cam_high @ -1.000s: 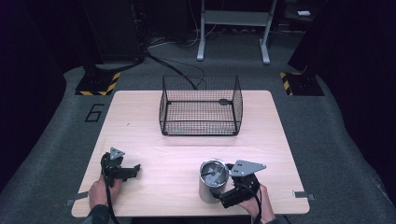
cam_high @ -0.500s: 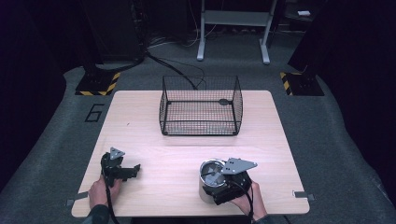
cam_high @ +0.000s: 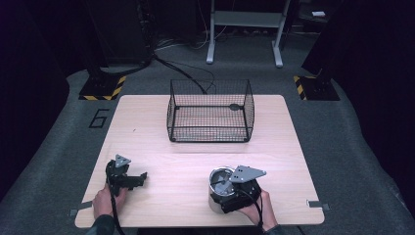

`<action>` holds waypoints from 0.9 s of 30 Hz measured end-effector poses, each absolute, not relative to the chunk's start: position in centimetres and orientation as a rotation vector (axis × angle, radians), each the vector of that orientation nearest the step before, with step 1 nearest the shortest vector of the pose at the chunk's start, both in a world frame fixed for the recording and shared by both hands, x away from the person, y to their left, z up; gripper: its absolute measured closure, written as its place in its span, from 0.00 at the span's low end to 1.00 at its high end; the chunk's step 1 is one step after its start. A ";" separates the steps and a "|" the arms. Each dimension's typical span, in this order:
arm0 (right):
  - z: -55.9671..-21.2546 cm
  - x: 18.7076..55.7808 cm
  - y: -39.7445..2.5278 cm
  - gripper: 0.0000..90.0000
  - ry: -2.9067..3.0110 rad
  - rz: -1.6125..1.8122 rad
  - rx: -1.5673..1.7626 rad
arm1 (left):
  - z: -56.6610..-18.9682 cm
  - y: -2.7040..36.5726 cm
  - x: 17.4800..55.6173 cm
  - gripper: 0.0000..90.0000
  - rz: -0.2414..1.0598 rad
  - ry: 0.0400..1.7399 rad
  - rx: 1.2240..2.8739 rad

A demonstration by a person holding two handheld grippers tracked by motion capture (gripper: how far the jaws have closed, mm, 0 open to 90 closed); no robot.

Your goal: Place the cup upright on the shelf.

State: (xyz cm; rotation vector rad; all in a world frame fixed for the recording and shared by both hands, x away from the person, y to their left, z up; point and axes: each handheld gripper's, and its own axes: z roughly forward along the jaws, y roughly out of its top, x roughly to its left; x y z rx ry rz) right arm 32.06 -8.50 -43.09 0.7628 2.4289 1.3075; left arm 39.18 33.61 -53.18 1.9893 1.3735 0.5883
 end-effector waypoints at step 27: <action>-41.3 32.9 -8.9 0.04 2.341 1.335 0.796 | -53.2 33.7 39.2 0.00 0.593 1.365 1.999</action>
